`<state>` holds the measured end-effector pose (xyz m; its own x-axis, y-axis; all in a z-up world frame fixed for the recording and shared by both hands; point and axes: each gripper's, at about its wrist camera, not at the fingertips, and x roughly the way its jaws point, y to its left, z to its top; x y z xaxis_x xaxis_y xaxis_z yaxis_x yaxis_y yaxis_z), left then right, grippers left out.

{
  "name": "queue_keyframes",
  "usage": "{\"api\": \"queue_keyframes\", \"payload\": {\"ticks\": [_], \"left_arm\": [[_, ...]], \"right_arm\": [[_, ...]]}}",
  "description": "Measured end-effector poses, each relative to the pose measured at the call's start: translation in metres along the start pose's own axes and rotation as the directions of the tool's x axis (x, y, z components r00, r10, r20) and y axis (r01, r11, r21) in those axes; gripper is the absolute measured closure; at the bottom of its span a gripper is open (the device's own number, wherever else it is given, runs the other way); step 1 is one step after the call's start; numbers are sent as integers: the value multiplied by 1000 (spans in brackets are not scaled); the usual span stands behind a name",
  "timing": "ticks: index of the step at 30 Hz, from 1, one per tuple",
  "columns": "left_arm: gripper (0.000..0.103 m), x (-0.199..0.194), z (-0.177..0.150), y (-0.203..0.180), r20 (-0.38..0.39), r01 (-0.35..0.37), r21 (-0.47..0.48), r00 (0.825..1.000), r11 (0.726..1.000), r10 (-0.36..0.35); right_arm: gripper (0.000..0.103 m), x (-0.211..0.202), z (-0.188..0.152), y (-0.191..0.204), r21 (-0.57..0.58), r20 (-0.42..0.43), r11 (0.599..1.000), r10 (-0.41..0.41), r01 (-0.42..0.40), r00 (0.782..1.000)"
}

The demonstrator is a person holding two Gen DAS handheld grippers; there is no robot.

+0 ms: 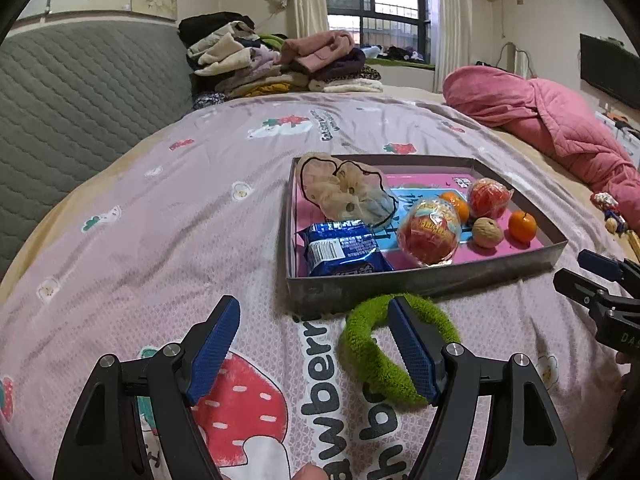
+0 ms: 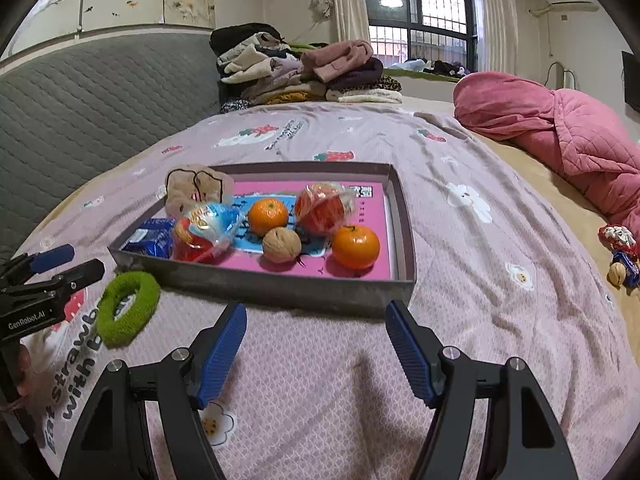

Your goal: Organize objects

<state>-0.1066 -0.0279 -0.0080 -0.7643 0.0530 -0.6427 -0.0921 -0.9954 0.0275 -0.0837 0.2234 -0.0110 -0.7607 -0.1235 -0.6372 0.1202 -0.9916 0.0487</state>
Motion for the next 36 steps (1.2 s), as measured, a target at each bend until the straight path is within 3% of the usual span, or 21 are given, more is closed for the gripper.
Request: {"api": "queue_keyframes", "payload": {"ticks": [23, 36], "left_arm": [[26, -12, -21, 4, -17, 12, -8, 1000, 1000, -12], [26, -23, -40, 0, -29, 22, -8, 999, 1000, -23]], "right_arm": [[32, -12, -17, -10, 20, 3, 999, -44, 44, 999], [32, -27, -30, 5, -32, 34, 997, -67, 68, 997]]}}
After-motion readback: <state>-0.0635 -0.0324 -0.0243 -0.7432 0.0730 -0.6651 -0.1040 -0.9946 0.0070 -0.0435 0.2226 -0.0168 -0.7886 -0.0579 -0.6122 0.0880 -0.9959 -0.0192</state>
